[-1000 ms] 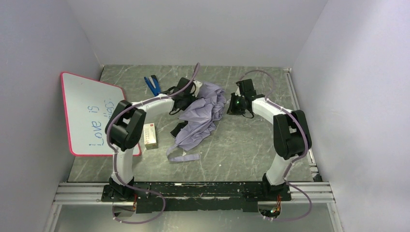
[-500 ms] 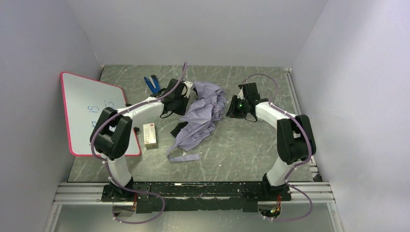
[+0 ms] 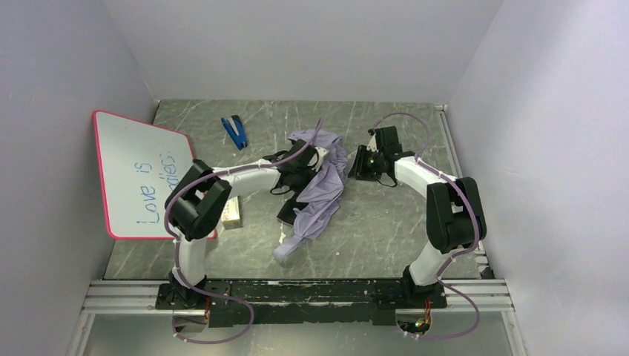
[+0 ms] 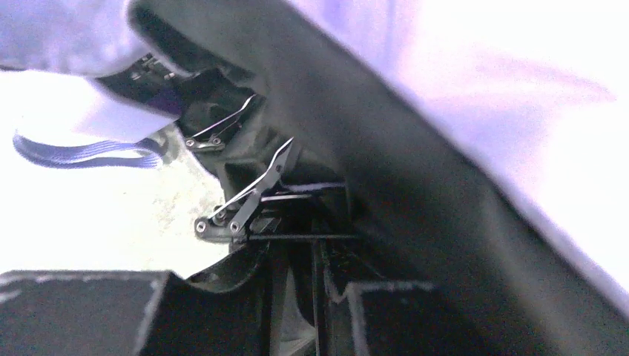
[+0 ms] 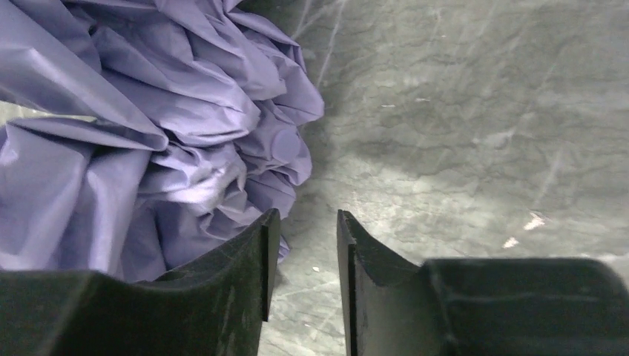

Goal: Put away the umbrella

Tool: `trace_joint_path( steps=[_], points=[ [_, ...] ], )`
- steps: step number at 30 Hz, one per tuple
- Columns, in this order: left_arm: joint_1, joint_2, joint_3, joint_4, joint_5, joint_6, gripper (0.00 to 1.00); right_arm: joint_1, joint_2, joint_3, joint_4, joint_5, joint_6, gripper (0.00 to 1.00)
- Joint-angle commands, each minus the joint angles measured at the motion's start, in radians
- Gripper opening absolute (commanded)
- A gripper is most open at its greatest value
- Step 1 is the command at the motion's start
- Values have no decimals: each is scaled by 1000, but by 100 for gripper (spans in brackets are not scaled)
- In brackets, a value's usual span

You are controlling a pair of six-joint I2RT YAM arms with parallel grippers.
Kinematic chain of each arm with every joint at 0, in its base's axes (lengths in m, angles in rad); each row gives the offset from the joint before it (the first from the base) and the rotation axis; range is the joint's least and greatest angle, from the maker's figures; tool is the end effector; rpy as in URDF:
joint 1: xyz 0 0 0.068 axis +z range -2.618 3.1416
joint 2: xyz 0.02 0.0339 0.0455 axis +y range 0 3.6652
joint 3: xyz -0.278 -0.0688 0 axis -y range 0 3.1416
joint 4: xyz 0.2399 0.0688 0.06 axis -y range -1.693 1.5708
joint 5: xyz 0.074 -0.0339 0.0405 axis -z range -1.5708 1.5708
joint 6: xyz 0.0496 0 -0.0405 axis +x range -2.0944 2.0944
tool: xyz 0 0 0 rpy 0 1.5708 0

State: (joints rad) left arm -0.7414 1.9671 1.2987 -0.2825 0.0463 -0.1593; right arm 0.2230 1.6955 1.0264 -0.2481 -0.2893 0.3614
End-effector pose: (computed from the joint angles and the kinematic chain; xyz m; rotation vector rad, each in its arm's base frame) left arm 0.3116 -0.2884 0.1678 0.7565 2.4588 -0.4122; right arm 0.3420 0.0921 0.1911 0.0504 2.5348 0.6005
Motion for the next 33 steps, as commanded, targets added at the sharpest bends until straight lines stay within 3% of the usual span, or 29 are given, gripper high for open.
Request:
trace_joint_path(
  steps=[1,5,7,16,22,28,33],
  points=[
    [34,-91,-15,-34,-84,-2,23,-14,-68,36,-25,52,-57,44],
    [108,-196,-71,-61,-93,18,26,-16,-120,59,43,45,-92,63],
    [139,-258,-100,-63,-92,32,28,-15,-135,78,102,16,-109,67],
    [158,-520,-230,-10,9,122,34,-15,-9,227,304,-267,-271,76],
    [158,-622,-287,12,-12,135,35,-13,43,197,584,-447,-391,83],
    [158,-659,-311,2,-9,147,36,-11,185,374,374,-653,-576,83],
    [158,-672,-324,5,-10,147,37,16,268,470,48,-704,-837,85]
  ],
)
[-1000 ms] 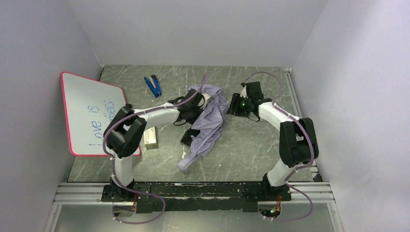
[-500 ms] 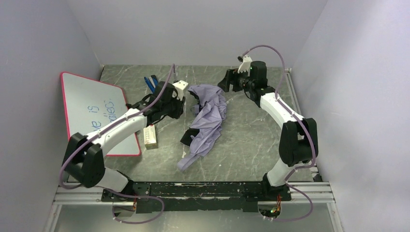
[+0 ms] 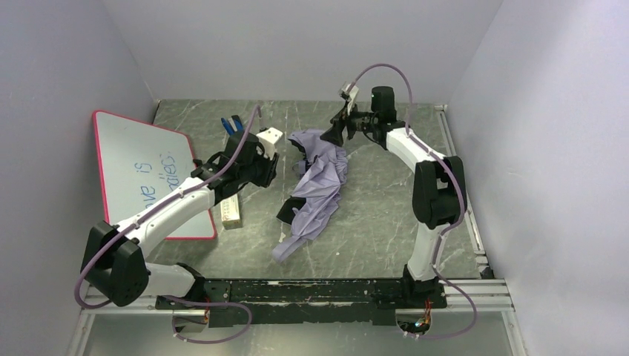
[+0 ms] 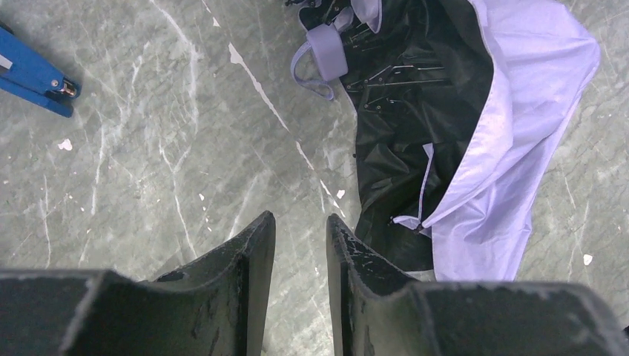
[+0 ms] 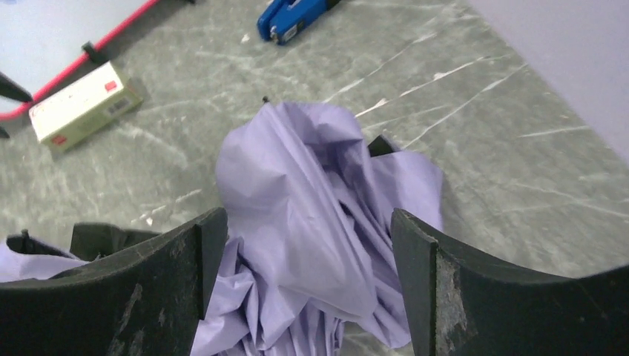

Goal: Put away the umbrella

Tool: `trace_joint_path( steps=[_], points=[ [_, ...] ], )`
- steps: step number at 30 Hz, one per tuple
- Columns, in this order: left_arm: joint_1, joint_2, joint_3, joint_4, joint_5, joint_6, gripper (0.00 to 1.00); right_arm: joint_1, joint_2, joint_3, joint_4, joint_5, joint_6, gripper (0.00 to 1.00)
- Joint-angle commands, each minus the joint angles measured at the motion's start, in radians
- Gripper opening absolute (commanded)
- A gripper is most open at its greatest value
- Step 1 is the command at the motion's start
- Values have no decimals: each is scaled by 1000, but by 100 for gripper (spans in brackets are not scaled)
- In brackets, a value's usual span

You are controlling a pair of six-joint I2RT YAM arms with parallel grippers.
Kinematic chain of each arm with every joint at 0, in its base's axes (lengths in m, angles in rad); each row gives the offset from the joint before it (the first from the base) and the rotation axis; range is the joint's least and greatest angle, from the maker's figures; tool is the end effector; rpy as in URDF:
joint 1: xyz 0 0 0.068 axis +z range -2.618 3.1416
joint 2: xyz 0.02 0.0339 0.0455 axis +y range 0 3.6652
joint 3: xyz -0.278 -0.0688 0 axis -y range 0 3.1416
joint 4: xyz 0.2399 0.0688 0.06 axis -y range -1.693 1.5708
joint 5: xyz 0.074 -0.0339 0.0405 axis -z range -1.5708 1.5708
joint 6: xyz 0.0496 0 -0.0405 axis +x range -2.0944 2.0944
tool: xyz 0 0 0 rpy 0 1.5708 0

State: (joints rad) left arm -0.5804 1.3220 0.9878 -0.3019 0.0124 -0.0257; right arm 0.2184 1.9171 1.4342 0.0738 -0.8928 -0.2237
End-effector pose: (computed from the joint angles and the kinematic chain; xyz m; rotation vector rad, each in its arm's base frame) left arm 0.2483 -0.1635 0.2875 0.6171 2.1421 -0.3489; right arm 0.4320 0.1355 0.2749 -0.9605 1.6566 0.8712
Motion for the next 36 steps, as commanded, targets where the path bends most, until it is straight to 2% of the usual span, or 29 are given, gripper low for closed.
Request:
trace_joint_path(
  steps=[1,3,6,13,18,21,25,27,31,36],
  points=[
    [-2,-35,-18,35,19,14,37,24,54,71,-339,-113,-302,85],
    [-2,-54,-29,54,10,13,39,34,58,66,-475,-129,-410,85],
    [-1,-67,-34,70,6,13,42,55,46,33,-584,-84,-508,85],
    [-1,-30,1,60,16,62,41,105,25,-103,-635,69,-590,85],
    [-1,-13,26,78,33,67,46,142,-8,-213,-556,174,-591,85],
    [-1,2,40,104,50,74,54,171,-34,-293,-468,285,-605,84],
    [-1,12,49,155,34,81,57,213,-61,-399,-339,438,-649,81],
    [-1,13,47,193,12,90,59,226,-70,-441,-281,484,-664,75],
    [-1,37,67,227,3,139,59,242,-73,-489,-201,543,-680,54],
    [5,80,112,228,74,250,59,263,-63,-494,-223,565,-723,33]
  ],
)
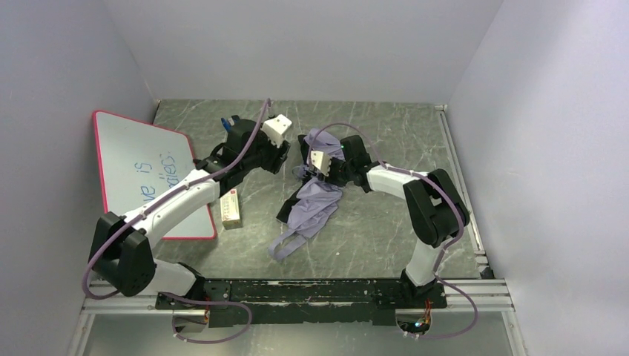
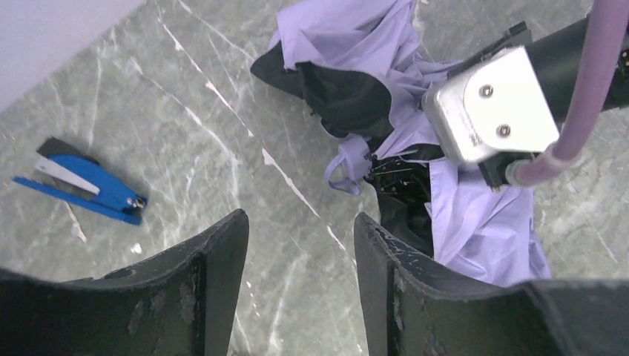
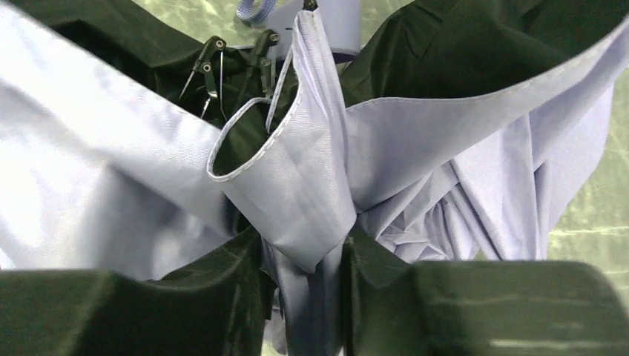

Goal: Put away the umbrella

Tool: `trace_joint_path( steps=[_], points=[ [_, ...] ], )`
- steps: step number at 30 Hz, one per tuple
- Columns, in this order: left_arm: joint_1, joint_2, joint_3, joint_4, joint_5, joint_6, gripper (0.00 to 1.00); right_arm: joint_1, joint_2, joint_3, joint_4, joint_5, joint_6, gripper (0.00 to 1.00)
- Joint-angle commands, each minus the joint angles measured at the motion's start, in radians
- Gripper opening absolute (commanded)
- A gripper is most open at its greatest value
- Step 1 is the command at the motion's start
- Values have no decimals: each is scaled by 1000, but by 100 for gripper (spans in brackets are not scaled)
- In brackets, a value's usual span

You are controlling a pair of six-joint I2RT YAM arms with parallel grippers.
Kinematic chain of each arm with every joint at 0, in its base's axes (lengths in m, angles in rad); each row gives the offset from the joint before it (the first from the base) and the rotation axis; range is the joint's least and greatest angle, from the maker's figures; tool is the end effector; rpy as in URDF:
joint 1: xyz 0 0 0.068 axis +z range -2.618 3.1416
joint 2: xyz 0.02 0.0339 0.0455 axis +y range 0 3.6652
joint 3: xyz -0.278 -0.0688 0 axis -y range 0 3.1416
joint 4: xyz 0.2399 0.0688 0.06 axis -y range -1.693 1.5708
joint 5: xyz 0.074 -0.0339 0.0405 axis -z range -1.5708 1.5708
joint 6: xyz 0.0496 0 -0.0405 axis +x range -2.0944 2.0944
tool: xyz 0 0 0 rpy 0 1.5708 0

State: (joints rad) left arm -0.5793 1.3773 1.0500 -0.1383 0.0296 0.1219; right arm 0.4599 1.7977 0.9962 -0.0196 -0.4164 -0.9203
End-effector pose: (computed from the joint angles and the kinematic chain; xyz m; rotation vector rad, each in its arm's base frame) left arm 0.2698 -0.1783 0.3105 0.7219 1.9196 -0.3163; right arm 0.3261 0.1839 0.1664 -1.6195 1.6600 0.2679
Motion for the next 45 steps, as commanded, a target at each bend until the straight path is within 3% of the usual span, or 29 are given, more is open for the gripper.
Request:
trace_joint_path(
  steps=[1,9,15,22,24,32,34,40,45],
  points=[
    [5,26,47,85,76,126,59,30,53,-61,-129,96,-29,31],
    [6,44,49,218,174,236,64,145,-52,-203,10,168,-21,22],
    [7,157,186,52,336,339,66,261,-110,-341,162,266,-92,17],
    [14,180,203,-71,449,438,70,348,-149,-419,271,399,-125,15],
    [19,186,200,-92,477,449,77,367,-163,-437,298,413,-137,15],
    [33,284,231,-164,560,463,85,431,-197,-508,382,478,-173,14],
    [34,330,264,-201,610,467,98,438,-200,-514,391,486,-179,14],
    [33,464,328,-300,695,464,99,448,-202,-514,386,487,-181,13],
    [24,512,297,-365,763,481,99,450,-208,-512,388,482,-176,13]
  ],
)
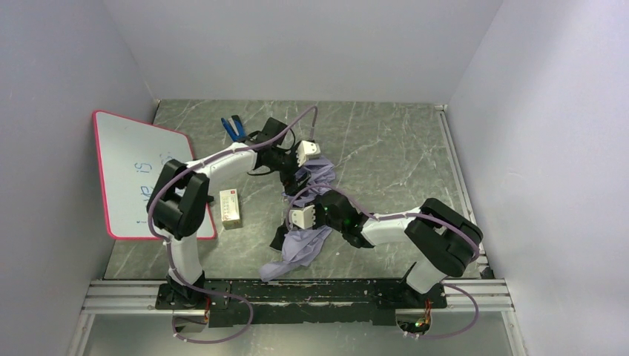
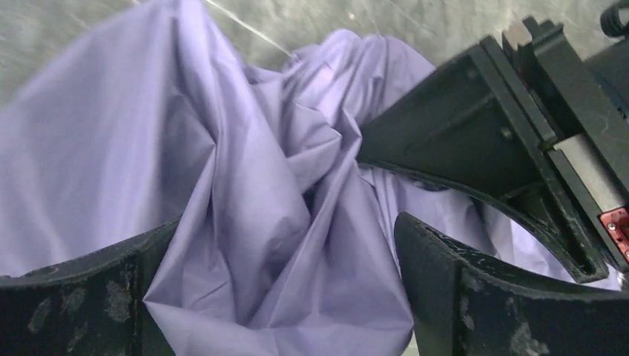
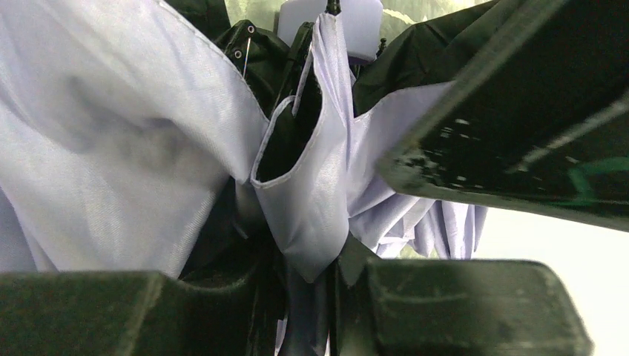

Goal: Put away the umbrella

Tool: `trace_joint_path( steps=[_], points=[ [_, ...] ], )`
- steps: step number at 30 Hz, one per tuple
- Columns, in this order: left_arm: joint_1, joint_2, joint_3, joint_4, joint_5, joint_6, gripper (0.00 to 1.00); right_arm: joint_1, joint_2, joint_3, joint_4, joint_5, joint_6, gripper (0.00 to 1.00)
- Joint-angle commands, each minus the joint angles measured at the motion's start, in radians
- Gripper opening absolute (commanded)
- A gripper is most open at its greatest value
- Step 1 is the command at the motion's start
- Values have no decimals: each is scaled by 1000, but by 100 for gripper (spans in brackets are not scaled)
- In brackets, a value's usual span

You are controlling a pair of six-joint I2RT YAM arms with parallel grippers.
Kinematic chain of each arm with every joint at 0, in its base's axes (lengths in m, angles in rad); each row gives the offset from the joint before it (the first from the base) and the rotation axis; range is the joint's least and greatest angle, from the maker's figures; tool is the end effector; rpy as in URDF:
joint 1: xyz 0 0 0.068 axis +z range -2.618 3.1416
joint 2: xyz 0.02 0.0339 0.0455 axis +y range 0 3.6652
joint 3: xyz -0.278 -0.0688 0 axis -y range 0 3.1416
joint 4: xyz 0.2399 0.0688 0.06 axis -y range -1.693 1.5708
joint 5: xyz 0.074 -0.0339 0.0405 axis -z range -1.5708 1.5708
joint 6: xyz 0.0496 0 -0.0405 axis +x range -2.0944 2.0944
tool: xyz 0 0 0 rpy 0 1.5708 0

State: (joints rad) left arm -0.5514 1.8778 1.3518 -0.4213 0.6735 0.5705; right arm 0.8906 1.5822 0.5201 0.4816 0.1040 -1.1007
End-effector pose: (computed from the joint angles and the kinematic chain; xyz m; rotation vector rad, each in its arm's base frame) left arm 0.3309 -0.2398 0.2184 1.5020 1.8831 -0.8306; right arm 0.1899 0.2265 0.1435 -1.7762 1.2237 -0.2337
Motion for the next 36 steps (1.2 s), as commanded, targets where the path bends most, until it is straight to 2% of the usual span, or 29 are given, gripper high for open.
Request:
trace_joint_path(
  steps=[1,5,11,16,18,21,24,29,33,36],
  points=[
    [-10,11,-26,-78,120,36,99,19,5,-37,-112,-41,5,13],
    [-49,13,-106,-27,106,34,98,20,-5,-35,-108,-53,19,13],
    [-124,73,-130,55,41,-31,99,22,-14,-34,-104,-61,33,13],
    [-139,91,-152,100,-53,-50,99,25,-27,-35,-91,-81,50,13],
    [-147,88,-164,104,-127,-39,94,25,-45,-35,-82,-89,61,14],
    [-157,74,-191,126,-181,-27,77,25,-82,-34,-74,-99,76,17],
    [-161,51,-217,165,-228,-23,57,24,-135,-19,-105,-125,96,25],
    [-162,20,-232,188,-263,-3,29,25,-258,-18,-174,-161,172,44],
    [-162,-12,-250,225,-316,15,12,25,-401,-21,-260,-181,311,49],
    [-160,-41,-268,266,-349,23,5,24,-530,-24,-337,-230,435,52]
  ],
)
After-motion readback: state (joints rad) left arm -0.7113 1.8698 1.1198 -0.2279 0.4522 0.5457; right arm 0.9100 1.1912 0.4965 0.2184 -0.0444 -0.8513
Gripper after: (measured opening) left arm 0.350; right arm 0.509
